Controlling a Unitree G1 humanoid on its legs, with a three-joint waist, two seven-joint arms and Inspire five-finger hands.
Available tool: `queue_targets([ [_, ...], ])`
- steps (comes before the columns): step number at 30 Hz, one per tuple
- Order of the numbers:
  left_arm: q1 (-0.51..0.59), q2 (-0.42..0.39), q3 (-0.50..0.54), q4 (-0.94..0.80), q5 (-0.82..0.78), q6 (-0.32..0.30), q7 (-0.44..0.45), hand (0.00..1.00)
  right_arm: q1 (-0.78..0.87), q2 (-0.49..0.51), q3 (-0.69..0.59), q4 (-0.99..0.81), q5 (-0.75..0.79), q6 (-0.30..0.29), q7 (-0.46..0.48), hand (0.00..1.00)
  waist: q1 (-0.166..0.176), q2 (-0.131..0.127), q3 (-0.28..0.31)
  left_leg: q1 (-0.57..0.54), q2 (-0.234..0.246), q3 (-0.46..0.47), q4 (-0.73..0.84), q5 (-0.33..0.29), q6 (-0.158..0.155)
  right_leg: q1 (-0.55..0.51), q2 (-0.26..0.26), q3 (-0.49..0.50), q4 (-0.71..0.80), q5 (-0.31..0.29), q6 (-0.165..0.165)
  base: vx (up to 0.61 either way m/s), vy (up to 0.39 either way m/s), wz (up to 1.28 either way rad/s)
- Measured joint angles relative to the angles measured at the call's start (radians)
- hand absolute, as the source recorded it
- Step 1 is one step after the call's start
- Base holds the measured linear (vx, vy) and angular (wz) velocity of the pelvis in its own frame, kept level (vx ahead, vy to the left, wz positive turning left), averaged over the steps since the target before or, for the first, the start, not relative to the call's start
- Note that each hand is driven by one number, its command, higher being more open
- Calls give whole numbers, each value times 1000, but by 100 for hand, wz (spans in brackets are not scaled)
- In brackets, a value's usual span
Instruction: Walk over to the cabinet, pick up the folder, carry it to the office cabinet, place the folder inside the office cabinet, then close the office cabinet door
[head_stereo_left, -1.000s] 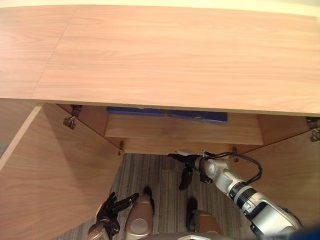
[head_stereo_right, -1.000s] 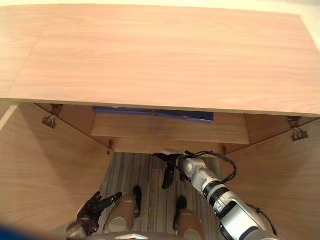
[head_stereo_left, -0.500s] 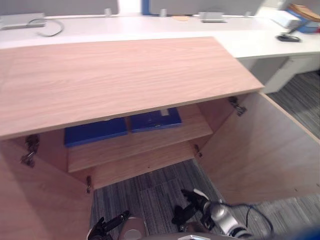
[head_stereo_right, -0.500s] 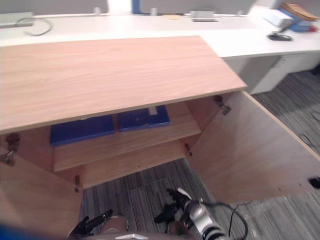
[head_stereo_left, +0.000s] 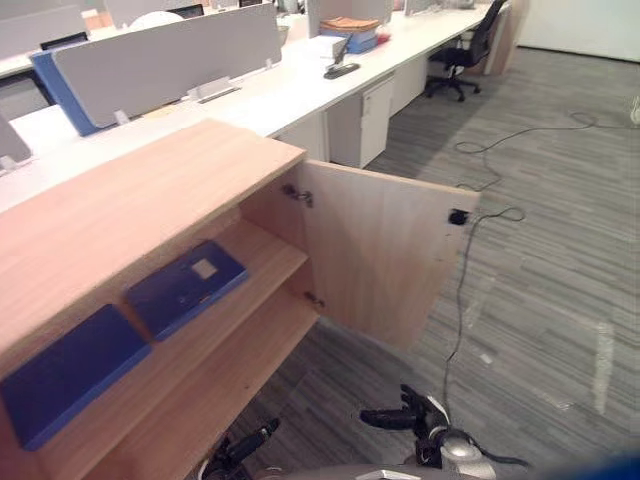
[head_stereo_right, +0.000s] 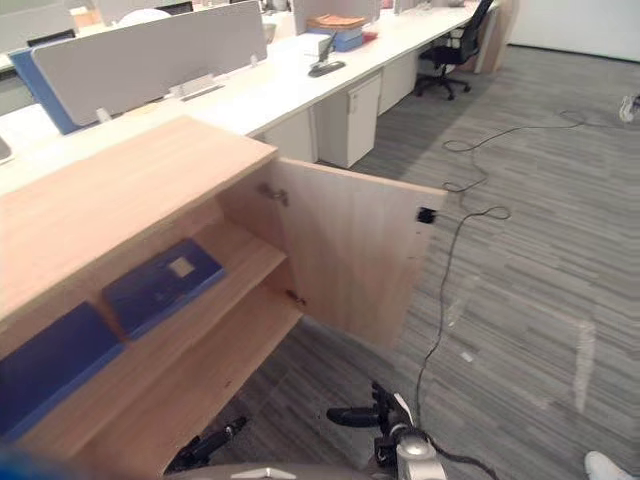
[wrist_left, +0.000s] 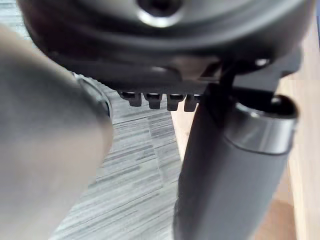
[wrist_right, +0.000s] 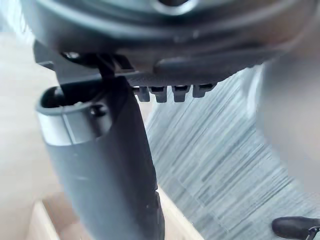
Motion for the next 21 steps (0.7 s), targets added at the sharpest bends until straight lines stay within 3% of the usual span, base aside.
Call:
queue_targets([
  [2, 4, -6, -8, 0, 17, -3, 6, 100, -3, -15, -28, 0, 25, 3, -26, 100, 0, 15, -10, 15, -18, -13, -88, 11, 17, 22, 94, 12, -115, 49, -42, 55, -201, -72],
  [3, 8, -5, -19, 2, 17, -3, 7, 100, -5, -24, -39, 1, 31, 3, -49, 100, 4, 24, -24, 26, -20, -40, -141, 51, 50, 25, 159, 26, -177, 85, -79, 67, -137, -83],
  [4, 8, -1, -20, 10, 18, -2, 10, 100, -5, -27, -52, 0, 35, 3, -65, 100, 1, 20, -36, 35, 6, -41, -172, 83, 53, 29, 205, 32, -217, 112, -103, 88, -153, -73],
  [7, 1, 7, -57, 17, 42, -2, 26, 100, -4, -54, -78, -16, 58, 1, -109, 100, -31, 19, -45, 51, 43, -24, -196, 107, 40, 36, 261, 44, -248, 131, -133, 114, -147, -34],
  [11, -19, 6, -131, 11, 53, -4, 30, 100, -2, -68, -107, -44, 63, -3, -145, 100, -49, 33, -53, 49, 44, -26, -199, 133, 40, 53, 268, 42, -276, 144, -154, 87, -41, 1],
  [17, -10, 10, -217, -17, 114, -26, 29, 100, -45, -63, -133, -101, 66, -8, -177, 100, -49, 61, -82, 23, 45, -59, -238, 155, 45, 72, 276, 7, -361, 194, -151, -24, -14, 18],
  [21, 32, 34, -214, -16, 113, -25, 29, 100, -134, -83, -178, -148, 107, -10, -217, 100, -45, 52, -82, 3, 39, -95, -244, 155, 43, 78, 274, -15, -394, 223, -144, -104, 12, 20],
])
